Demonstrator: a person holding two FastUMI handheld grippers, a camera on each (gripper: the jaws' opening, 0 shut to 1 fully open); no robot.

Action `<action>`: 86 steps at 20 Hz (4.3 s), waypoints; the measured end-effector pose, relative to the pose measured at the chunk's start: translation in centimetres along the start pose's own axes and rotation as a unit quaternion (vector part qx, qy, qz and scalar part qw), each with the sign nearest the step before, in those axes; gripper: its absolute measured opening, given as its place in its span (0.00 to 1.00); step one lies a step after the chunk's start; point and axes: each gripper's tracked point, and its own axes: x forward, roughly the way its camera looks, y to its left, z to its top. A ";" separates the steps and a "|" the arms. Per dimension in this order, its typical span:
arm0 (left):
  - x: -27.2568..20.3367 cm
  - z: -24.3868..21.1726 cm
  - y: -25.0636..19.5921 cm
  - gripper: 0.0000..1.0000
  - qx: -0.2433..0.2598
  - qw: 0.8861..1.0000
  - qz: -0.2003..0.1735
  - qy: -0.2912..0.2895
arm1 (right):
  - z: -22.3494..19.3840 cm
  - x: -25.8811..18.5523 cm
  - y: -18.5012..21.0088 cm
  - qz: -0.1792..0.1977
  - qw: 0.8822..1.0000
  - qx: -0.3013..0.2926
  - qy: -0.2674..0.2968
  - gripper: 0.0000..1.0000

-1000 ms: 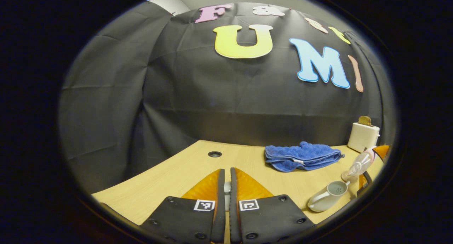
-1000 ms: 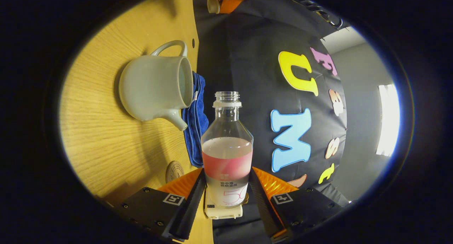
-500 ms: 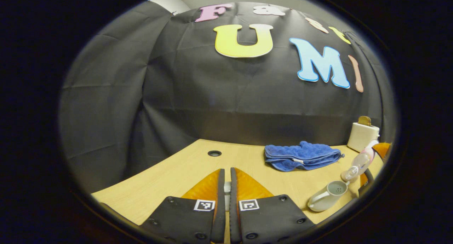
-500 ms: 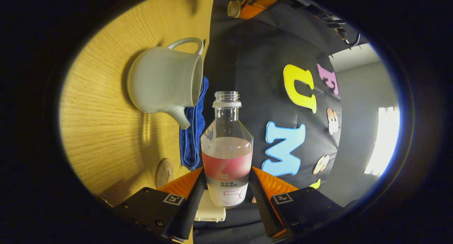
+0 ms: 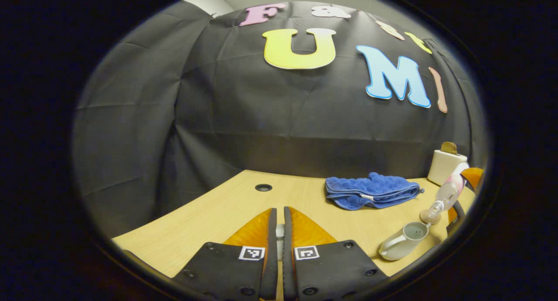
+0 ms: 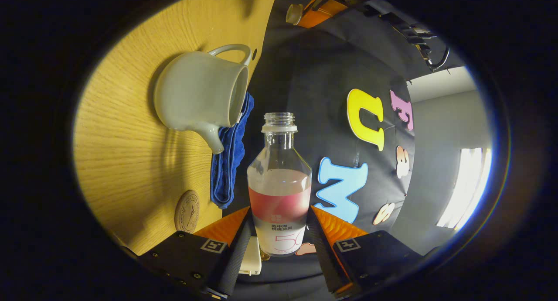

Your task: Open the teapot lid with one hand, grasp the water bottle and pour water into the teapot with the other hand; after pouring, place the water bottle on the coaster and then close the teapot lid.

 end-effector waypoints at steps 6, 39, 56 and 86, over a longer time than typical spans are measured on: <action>0.0 -0.3 -0.2 0.12 0.001 1.000 -0.003 0.006 | 0.2 0.2 -0.5 -0.006 1.000 -0.024 -0.009 0.75; 0.1 -0.6 -0.5 0.12 0.001 1.000 -0.011 0.018 | -1.1 1.5 -4.7 -0.052 0.995 -0.086 -0.020 0.75; 0.2 -1.0 -0.8 0.12 -0.002 1.000 -0.017 0.024 | -0.3 2.2 -4.4 -0.044 0.987 -0.147 -0.052 0.75; 0.0 -1.1 -1.1 0.11 -0.006 0.999 -0.023 0.026 | 0.8 1.5 -1.5 0.059 0.992 0.087 -0.068 0.76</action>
